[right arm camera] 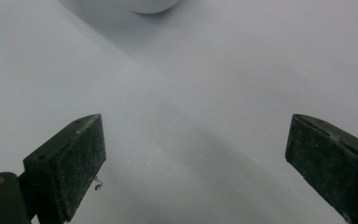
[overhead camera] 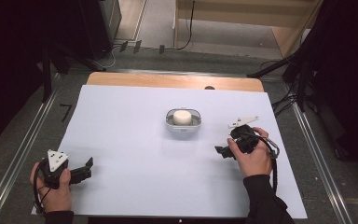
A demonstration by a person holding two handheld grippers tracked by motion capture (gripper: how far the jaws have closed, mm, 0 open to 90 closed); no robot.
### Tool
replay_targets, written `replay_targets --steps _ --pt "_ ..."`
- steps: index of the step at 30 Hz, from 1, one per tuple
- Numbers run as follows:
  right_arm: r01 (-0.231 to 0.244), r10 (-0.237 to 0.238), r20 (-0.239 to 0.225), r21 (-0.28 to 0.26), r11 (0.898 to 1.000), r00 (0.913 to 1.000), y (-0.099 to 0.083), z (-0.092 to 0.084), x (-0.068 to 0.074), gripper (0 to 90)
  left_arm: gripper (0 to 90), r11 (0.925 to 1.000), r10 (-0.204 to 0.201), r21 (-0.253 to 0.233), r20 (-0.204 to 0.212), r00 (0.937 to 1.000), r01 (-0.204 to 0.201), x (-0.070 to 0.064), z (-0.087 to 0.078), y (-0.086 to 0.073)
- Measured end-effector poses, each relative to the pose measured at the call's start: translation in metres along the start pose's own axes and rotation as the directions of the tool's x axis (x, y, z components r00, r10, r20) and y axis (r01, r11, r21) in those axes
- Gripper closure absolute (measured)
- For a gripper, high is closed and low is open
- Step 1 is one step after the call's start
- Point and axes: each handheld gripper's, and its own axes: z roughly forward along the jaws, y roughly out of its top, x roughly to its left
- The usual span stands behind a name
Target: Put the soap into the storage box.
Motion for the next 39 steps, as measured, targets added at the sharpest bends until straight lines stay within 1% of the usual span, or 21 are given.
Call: replay_targets --steps 1,7,8,9,14,15,17,26,34,37,39 --pt "-0.004 0.004 0.005 -0.006 1.000 1.0000 -0.005 -0.001 -0.002 5.6 0.0 1.0000 0.001 0.001 0.000 1.0000 -0.001 0.000 0.000 0.000" --pt "-0.033 0.033 0.019 -0.014 0.999 0.9993 -0.020 -0.006 -0.008 5.8 0.0 1.0000 0.003 0.002 -0.003 1.0000 -0.003 0.000 0.000 0.000" --pt "-0.033 0.033 0.019 -0.014 0.999 0.9993 -0.020 -0.006 -0.008 5.8 0.0 1.0000 0.003 0.002 -0.003 1.0000 -0.003 0.000 0.000 0.000" --pt "-0.039 0.039 0.019 -0.014 0.999 0.9991 -0.025 -0.007 -0.010 5.7 0.0 1.0000 0.005 0.003 -0.005 1.0000 -0.005 0.000 0.000 0.000" --pt "-0.054 0.055 0.025 -0.019 0.998 0.9982 -0.036 -0.011 -0.015 5.9 0.0 1.0000 0.005 0.003 -0.005 1.0000 -0.005 0.000 0.000 0.000" --pt "-0.054 0.055 0.025 -0.019 0.998 0.9982 -0.036 -0.011 -0.015 5.9 0.0 1.0000 0.005 0.003 -0.005 1.0000 -0.005 0.000 0.000 0.000" --pt "-0.060 0.061 0.026 -0.022 0.998 0.9978 -0.043 -0.012 -0.017 5.9 0.0 1.0000 0.008 0.003 -0.006 1.0000 -0.008 0.000 0.000 0.000" --pt "-0.082 0.084 0.036 -0.042 0.996 0.9959 -0.058 -0.019 -0.021 6.5 0.0 1.0000 0.002 0.001 -0.006 1.0000 -0.002 -0.001 0.000 0.000" --pt "-0.099 0.101 0.036 -0.039 0.994 0.9943 -0.075 -0.023 -0.024 7.0 0.0 1.0000 0.005 0.002 -0.006 1.0000 -0.005 0.000 0.000 0.000" --pt "-0.115 0.116 0.040 -0.037 0.993 0.9924 -0.080 -0.025 -0.025 7.0 0.0 1.0000 0.007 0.004 -0.007 0.9999 -0.007 -0.001 0.000 0.000" --pt "-0.124 0.126 0.040 -0.045 0.991 0.9912 -0.084 -0.026 -0.026 7.0 0.0 1.0000 0.007 0.004 -0.008 0.9999 -0.007 -0.001 0.000 0.000"
